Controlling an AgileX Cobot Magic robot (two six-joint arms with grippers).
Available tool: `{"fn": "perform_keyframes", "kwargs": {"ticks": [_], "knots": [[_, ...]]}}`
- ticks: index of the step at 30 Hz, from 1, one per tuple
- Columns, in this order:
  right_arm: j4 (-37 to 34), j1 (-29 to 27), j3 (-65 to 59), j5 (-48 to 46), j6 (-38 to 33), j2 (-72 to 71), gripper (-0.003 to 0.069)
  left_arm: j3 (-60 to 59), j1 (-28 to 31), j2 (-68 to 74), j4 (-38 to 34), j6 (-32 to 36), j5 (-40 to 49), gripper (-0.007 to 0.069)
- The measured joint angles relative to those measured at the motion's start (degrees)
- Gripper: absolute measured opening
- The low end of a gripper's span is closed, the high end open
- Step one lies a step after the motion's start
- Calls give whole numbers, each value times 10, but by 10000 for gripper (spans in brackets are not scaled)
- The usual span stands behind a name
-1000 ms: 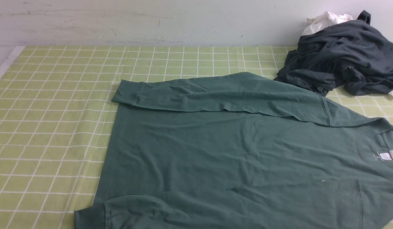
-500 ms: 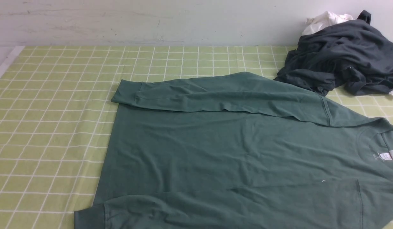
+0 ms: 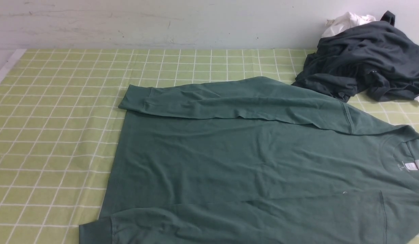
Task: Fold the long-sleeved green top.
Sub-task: Use the left arm to clamp the cuff closest to it
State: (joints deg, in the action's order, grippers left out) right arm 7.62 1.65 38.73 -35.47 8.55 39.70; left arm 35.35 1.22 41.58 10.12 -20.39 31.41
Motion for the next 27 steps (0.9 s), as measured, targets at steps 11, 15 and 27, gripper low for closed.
{"fn": "perform_keyframes", "kwargs": {"ticks": [11, 15, 27], "knots": [[-244, 94, 0, -129, -272, 181, -15, 0, -25, 271, -305, 346, 170, 11], [-294, 104, 3, -108, -340, 201, -15, 0, -25, 344, -316, 365, 142, 90], [-335, 109, 4, -76, -385, 204, -15, 1, -25, 406, -315, 353, 43, 405]]}}
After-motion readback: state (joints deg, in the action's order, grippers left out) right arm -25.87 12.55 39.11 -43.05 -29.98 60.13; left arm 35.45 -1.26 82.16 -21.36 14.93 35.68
